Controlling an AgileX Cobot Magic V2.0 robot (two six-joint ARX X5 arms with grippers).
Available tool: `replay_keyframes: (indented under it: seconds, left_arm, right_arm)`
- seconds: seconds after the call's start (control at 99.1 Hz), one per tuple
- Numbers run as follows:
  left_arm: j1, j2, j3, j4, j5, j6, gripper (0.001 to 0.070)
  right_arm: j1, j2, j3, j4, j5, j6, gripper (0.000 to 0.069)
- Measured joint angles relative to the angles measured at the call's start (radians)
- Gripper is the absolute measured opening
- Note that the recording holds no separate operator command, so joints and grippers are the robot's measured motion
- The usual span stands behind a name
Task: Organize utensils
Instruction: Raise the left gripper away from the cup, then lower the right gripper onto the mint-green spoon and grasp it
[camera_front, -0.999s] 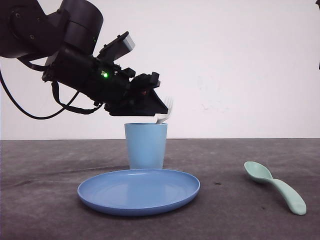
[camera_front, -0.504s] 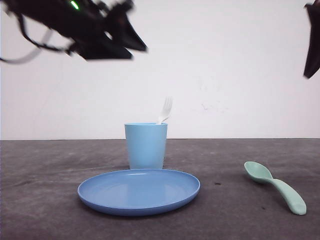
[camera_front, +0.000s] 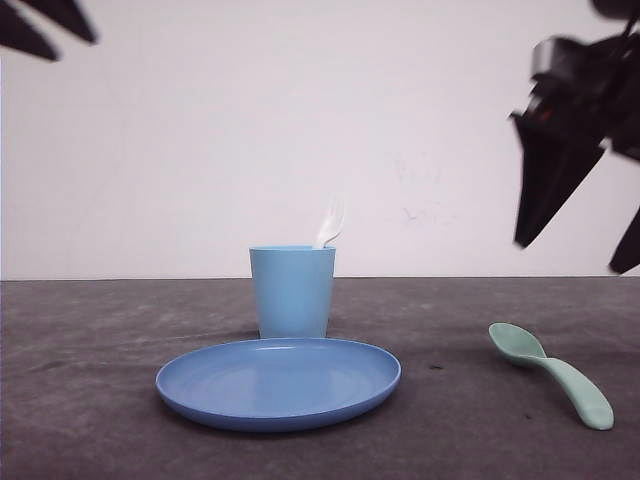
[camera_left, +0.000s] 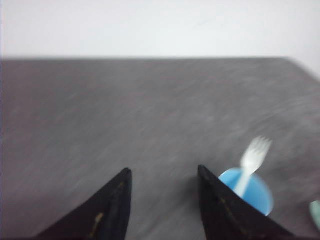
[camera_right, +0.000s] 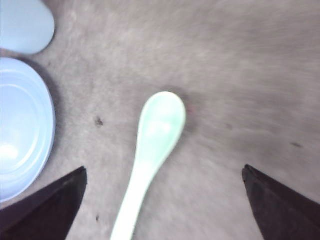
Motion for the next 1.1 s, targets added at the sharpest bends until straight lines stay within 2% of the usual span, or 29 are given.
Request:
replay_keyframes:
  seconds: [0.081,0.202,0.504,0.646,0.797,1.1]
  left_arm:
    - [0.042,-0.024,0.0,-0.069,-0.032,0.0,0.024]
    - [0.085,-0.032,0.0,-0.13,-0.039,0.0,0.024]
    - [0.091,-0.032,0.0,-0.187,-0.038,0.0,0.024]
    - [0.091,-0.032,0.0,-0.187,-0.038,0.0,0.024]
    - [0.091,-0.032,0.0,-0.188,-0.038,0.0,0.024]
    - [0.091,-0.032,0.0,-0.188,-0.038,0.0,0.024]
  right_arm:
    - [0.013,0.048,0.0,0.036,0.0,0.008,0.0612]
    - [0.029,0.115,0.0,0.086,0.0,0.011,0.061]
    - [0.073,0.241,0.0,0.191,0.002,0.024,0.0593]
    - [0.092,0.269,0.0,0.222,0.006,0.032,0.0511]
    - [0.111,0.274,0.0,0.232,0.06,0.037,0.0467]
    - [0.121,0.274,0.0,0.23,0.084,0.037,0.0248]
